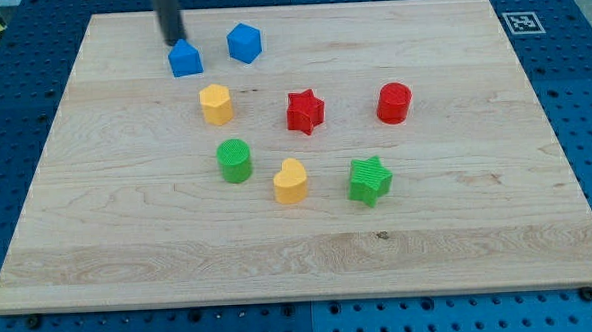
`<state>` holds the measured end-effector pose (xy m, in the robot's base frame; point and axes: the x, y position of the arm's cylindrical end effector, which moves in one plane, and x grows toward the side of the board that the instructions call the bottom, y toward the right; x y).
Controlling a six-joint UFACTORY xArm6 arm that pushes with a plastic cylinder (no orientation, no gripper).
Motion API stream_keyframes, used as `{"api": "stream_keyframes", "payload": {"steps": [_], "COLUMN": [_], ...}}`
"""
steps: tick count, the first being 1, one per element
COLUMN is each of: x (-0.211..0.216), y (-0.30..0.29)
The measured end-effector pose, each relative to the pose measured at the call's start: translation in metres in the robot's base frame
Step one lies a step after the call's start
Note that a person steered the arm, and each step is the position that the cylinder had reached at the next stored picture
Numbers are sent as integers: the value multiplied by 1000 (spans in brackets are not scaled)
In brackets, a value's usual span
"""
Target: Place the blue triangle in between the blue cube and yellow hexagon
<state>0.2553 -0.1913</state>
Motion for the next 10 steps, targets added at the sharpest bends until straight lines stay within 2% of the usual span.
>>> {"api": "stream_keyframes", "payload": {"steps": [2,6,8,9,10], "x": [13,61,64,55,-2], "y": [-6,66,79,62,32]}}
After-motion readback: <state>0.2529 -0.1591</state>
